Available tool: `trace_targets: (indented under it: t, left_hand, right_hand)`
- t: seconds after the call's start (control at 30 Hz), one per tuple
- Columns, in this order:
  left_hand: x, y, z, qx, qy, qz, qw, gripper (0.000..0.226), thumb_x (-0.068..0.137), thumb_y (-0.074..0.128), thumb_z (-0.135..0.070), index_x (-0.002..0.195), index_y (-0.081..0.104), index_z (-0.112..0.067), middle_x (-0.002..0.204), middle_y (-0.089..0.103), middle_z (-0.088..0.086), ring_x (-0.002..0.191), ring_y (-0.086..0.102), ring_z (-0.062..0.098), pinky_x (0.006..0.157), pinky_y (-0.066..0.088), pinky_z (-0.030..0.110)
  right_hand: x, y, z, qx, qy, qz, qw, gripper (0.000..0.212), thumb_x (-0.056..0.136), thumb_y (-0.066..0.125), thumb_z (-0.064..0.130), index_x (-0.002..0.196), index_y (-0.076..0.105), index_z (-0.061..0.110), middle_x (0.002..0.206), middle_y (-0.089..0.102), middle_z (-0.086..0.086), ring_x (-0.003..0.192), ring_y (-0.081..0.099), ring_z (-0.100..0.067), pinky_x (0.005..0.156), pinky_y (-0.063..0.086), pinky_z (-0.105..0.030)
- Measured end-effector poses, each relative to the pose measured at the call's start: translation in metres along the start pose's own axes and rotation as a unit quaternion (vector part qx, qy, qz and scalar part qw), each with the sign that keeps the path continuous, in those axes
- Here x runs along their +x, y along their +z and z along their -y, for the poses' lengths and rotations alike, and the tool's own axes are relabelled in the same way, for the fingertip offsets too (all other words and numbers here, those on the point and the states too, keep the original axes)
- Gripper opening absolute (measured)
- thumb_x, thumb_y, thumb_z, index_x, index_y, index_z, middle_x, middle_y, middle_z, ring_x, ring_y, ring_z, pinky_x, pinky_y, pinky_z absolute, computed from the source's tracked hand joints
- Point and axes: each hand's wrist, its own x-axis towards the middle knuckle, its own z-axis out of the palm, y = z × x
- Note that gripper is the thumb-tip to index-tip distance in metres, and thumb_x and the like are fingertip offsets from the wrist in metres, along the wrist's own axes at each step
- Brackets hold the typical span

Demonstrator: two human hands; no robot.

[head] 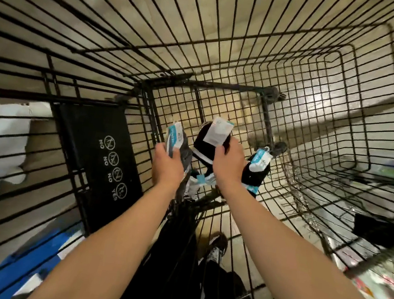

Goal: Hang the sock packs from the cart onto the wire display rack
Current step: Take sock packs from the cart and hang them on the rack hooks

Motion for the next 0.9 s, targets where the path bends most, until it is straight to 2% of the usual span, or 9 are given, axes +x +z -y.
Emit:
trace_targets:
  t: [0.13,0.3,0.37,0.43,0.53,0.63,0.7,0.83,0.9]
  left_hand:
    - [-0.028,-0.007,-0.031,-0.005,0.104,0.011,0.995,0.015,0.1,0.05,-0.043,0.108,0.05,-0.03,0.106,0.062,-0.004,0.09,0.061,0.018,0.073,0.049,0.035]
    - [-0.073,-0.027,-0.074,-0.058,0.132,0.036,0.989,0.016,0.096,0.049,-0.047,0.1,0.053,-0.032,0.088,0.064,-0.007,0.085,0.064,0.023,0.076,0.055,0.045]
    - [-0.089,-0.039,-0.086,-0.089,0.157,0.049,0.982,0.012,0.097,0.051,-0.041,0.101,0.055,-0.03,0.088,0.066,-0.009,0.084,0.066,0.02,0.079,0.056,0.045]
    - [-0.108,-0.049,-0.101,-0.109,0.19,0.073,0.973,0.01,0.098,0.054,-0.039,0.102,0.058,-0.031,0.09,0.067,-0.01,0.084,0.066,0.015,0.079,0.057,0.044]
    - [-0.141,-0.057,-0.122,-0.135,0.242,0.107,0.955,0.004,0.098,0.055,-0.036,0.096,0.059,-0.036,0.089,0.067,-0.007,0.084,0.067,0.018,0.077,0.058,0.046]
    - [-0.185,-0.062,-0.14,-0.158,0.272,0.142,0.939,0.009,0.098,0.054,-0.036,0.092,0.059,-0.033,0.089,0.069,-0.006,0.084,0.067,0.019,0.073,0.057,0.041]
    - [-0.214,-0.063,-0.151,-0.138,0.303,0.136,0.933,0.01,0.099,0.052,-0.041,0.094,0.059,-0.035,0.092,0.068,-0.008,0.088,0.065,0.015,0.077,0.053,0.037]
    - [-0.276,-0.061,-0.172,-0.109,0.393,0.112,0.906,0.012,0.1,0.053,-0.039,0.092,0.056,-0.03,0.088,0.065,-0.005,0.081,0.061,0.014,0.064,0.045,0.028]
    - [-0.31,-0.057,-0.176,-0.085,0.427,0.124,0.892,0.009,0.1,0.054,-0.037,0.098,0.056,-0.028,0.091,0.067,-0.004,0.079,0.064,0.013,0.06,0.05,0.027]
  right_hand:
    - [-0.017,-0.042,0.036,0.048,-0.112,0.02,0.992,0.025,0.096,0.057,0.014,0.12,0.064,0.015,0.099,0.056,0.01,0.1,0.056,-0.017,0.089,0.045,-0.032]
    - [-0.04,-0.079,0.062,0.029,-0.17,0.125,0.977,0.046,0.092,0.058,0.019,0.137,0.06,0.02,0.109,0.05,0.006,0.103,0.051,-0.015,0.087,0.045,-0.021]
    - [-0.05,-0.098,0.07,0.069,-0.162,0.129,0.976,0.044,0.092,0.056,0.03,0.135,0.062,0.024,0.123,0.043,0.003,0.118,0.05,-0.019,0.099,0.05,-0.035]
    - [-0.057,-0.115,0.073,0.056,-0.172,0.105,0.978,0.04,0.094,0.06,0.036,0.133,0.058,0.029,0.136,0.042,0.006,0.131,0.044,-0.02,0.11,0.043,-0.043]
    - [-0.073,-0.147,0.079,0.086,-0.145,0.053,0.984,0.049,0.091,0.065,0.045,0.135,0.046,0.038,0.133,0.055,0.008,0.124,0.052,-0.016,0.105,0.048,-0.044]
    - [-0.091,-0.19,0.08,0.109,-0.11,0.015,0.988,0.069,0.089,0.068,0.051,0.148,0.037,0.032,0.137,0.049,0.003,0.122,0.051,-0.014,0.099,0.047,-0.033]
    - [-0.106,-0.221,0.077,0.128,-0.09,-0.028,0.987,0.076,0.084,0.07,0.057,0.147,0.04,0.026,0.135,0.044,-0.001,0.122,0.05,-0.017,0.103,0.046,-0.036]
    - [-0.141,-0.275,0.058,0.243,-0.089,-0.136,0.956,0.038,0.087,0.074,0.043,0.114,0.053,0.026,0.12,0.051,-0.001,0.105,0.057,-0.015,0.089,0.054,-0.032]
    - [-0.16,-0.299,0.038,0.297,-0.084,-0.191,0.932,0.027,0.091,0.068,0.04,0.111,0.058,0.024,0.111,0.061,0.001,0.101,0.063,-0.018,0.084,0.057,-0.034]
